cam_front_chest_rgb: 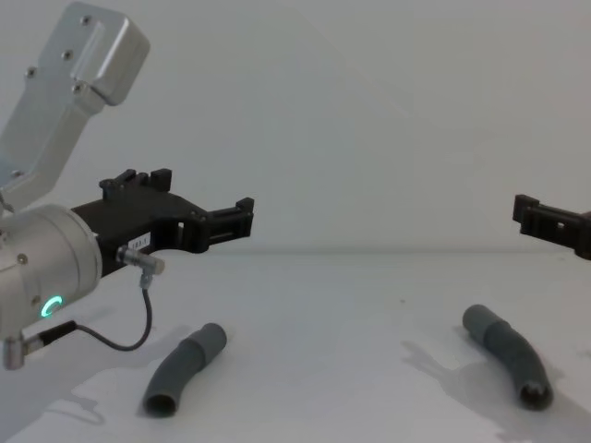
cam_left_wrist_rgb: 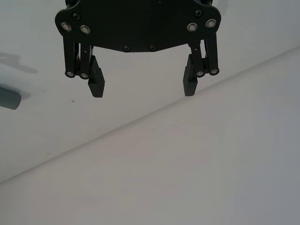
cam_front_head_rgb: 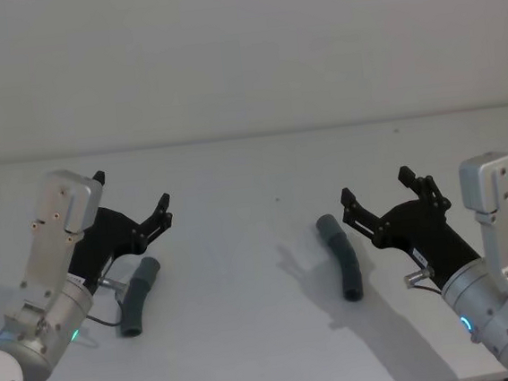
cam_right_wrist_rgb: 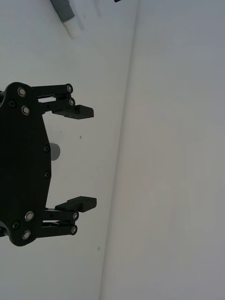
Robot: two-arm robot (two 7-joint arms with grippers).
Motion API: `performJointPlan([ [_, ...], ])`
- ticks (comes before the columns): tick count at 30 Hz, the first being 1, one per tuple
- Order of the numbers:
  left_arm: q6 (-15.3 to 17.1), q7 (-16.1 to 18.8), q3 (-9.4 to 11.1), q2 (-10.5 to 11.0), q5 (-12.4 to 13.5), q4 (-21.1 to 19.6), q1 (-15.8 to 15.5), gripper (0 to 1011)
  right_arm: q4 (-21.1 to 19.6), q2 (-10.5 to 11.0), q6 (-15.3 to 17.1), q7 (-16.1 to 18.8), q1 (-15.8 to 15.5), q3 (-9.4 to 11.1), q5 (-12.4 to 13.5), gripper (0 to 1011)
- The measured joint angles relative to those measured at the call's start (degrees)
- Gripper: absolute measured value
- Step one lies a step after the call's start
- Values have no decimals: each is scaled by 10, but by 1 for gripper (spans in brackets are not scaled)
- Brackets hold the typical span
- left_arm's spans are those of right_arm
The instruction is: Use both hands to pick up one end of the pipe from the table, align the ends, and insert them.
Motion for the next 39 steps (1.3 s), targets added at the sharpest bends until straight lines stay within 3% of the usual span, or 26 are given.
performJointPlan([
  [20,1,0,0,-1,0,0,0,1001,0,0,0,0,0,0,0,1002],
  [25,24,11,1,-12,3,-5,-2,1001,0,0,0,0,0,0,0,1002],
  [31,91,48,5,-35,12,-35,3,1001,0,0,0,0,0,0,0,1002],
  [33,99,53,5,-39,13,-41,4,1001,0,0,0,0,0,0,0,1002],
  [39,199,100,10,-64,24,-90,19,1001,0,0,0,0,0,0,0,1002],
])
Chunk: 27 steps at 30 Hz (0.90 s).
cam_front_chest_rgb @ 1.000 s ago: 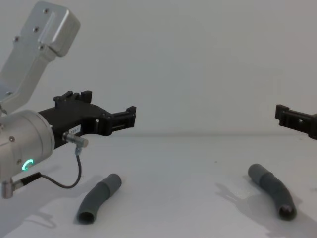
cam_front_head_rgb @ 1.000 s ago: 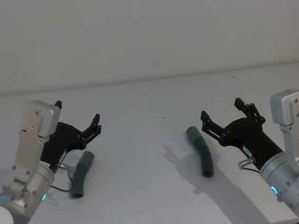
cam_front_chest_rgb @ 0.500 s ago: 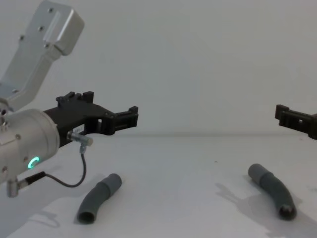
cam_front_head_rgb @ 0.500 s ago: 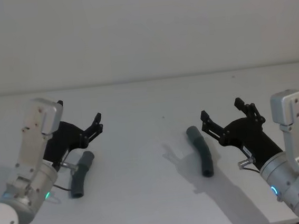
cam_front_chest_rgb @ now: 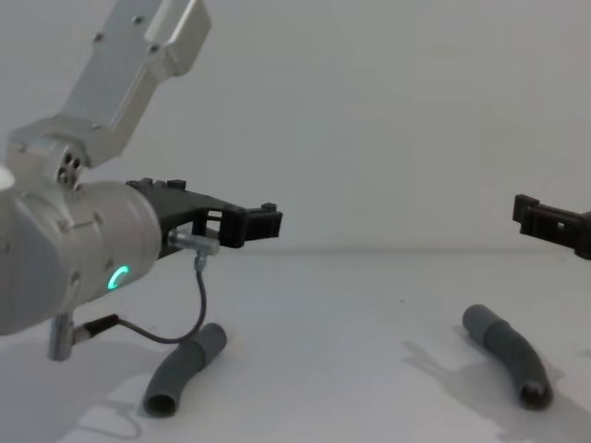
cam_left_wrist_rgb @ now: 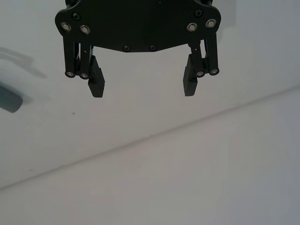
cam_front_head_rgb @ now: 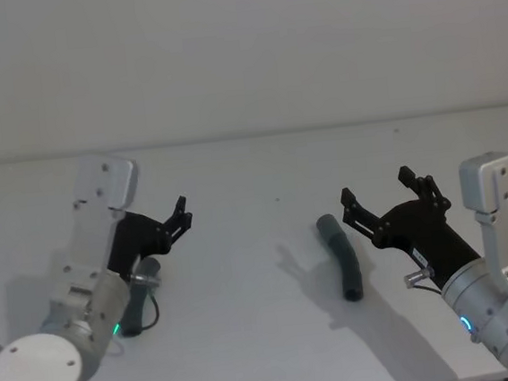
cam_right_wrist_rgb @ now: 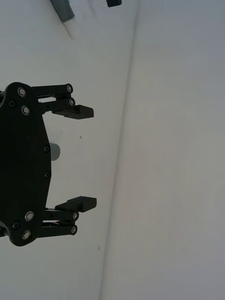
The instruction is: Use both hands to pick up one end of the pipe from the table, align the ends, and insert them.
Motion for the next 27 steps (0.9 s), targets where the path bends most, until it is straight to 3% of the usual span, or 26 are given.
performJointPlan([
  [6,74,33,2,-15,9,-46,16,1001,0,0,0,0,0,0,0,1002],
  [13,127,48,-8,-17,12,-85,34,1001,0,0,0,0,0,0,0,1002],
  [19,154,45,-22,-8,6,-107,46,1001,0,0,0,0,0,0,0,1002],
  [27,162,14,-38,8,-12,-113,54,1001,0,0,0,0,0,0,0,1002],
])
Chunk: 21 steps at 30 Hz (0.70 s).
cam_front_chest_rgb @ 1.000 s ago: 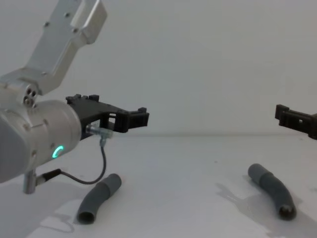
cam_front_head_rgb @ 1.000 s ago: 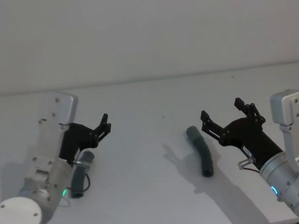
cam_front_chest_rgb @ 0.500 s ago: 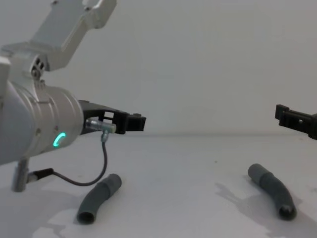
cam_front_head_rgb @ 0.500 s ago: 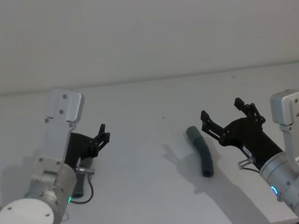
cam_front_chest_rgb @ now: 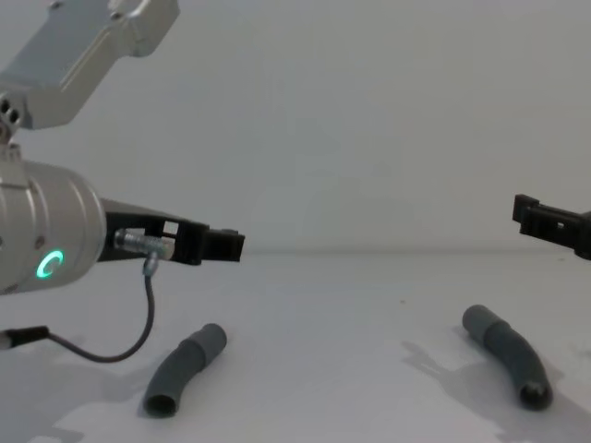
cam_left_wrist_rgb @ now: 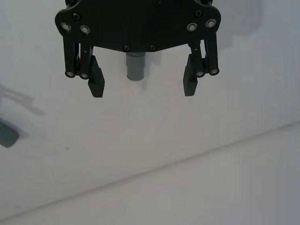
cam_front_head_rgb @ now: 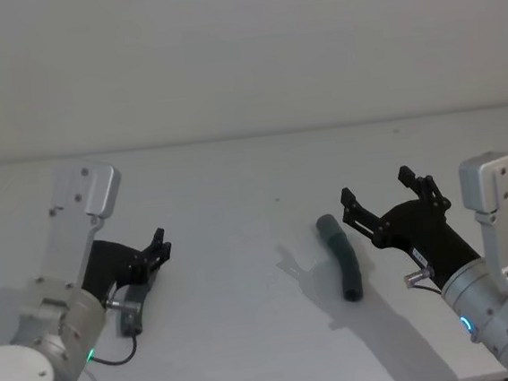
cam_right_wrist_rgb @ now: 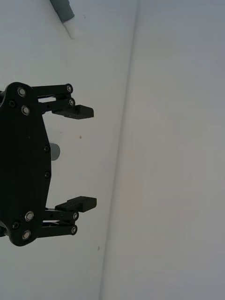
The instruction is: Use both hands to pick up one end of the pipe from the table, align the ends, and insert them.
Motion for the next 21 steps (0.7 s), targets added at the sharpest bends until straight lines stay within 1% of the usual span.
performJointPlan([
  [14,-6,-70,-17,20,-35,33,-7,1001,0,0,0,0,0,0,0,1002],
  [21,-8,-87,-23,24,-41,47,-10,1001,0,0,0,0,0,0,0,1002],
])
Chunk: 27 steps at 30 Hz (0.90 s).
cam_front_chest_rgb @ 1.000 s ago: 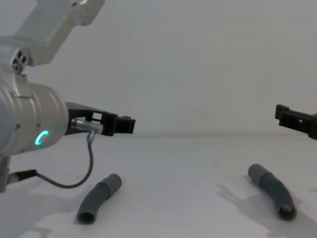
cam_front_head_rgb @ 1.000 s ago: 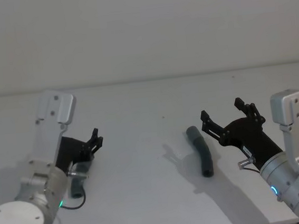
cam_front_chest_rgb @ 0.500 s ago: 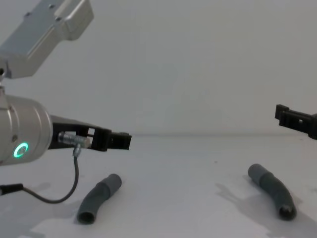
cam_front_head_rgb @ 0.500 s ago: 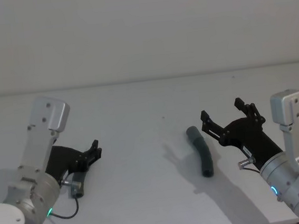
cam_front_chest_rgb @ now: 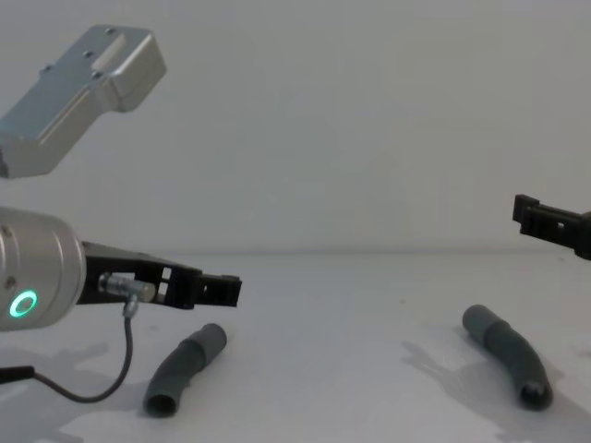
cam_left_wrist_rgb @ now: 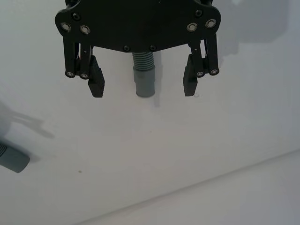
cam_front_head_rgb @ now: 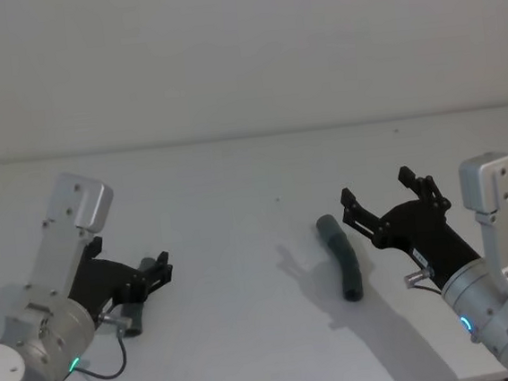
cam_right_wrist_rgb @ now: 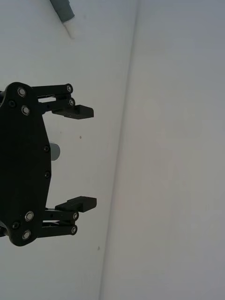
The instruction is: Use both hands to pick up one end of the pipe from the table, align the ends, and insert them.
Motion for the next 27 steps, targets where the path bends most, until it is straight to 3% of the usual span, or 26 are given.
performJointPlan([
  [27,-7,-10,-9,-13,4,37,10,1001,0,0,0,0,0,0,0,1002],
])
